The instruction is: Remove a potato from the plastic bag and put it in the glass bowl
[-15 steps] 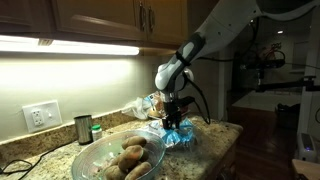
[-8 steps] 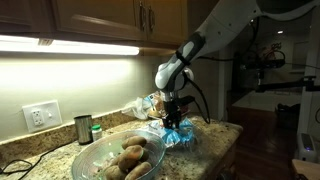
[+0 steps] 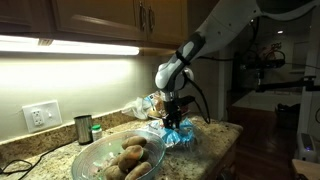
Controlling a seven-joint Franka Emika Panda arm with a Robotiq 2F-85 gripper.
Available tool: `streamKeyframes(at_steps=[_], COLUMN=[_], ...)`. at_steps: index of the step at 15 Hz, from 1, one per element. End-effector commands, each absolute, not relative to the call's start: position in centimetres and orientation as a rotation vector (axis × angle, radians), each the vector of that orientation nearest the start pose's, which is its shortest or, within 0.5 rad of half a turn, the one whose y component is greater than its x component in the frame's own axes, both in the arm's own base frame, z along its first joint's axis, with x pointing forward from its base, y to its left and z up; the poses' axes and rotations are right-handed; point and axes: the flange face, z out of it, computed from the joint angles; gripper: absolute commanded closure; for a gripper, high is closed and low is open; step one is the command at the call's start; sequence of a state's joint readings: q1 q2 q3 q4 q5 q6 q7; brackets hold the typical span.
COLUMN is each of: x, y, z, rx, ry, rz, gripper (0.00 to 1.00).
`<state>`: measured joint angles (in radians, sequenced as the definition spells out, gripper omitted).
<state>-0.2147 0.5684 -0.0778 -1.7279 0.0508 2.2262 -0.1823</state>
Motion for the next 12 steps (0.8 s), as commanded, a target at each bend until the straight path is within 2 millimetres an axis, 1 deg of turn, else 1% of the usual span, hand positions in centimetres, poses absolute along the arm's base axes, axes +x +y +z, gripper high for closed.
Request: streamKeyframes(at_steps=[1,12], x=[62.79,61.91], y=[-19.37,-19.59], z=[25.8,26.54], rx=[-3.107,-3.105], ry=[0.223,0.227], rz=[0.133,0.218], gripper=[0.64,0.64])
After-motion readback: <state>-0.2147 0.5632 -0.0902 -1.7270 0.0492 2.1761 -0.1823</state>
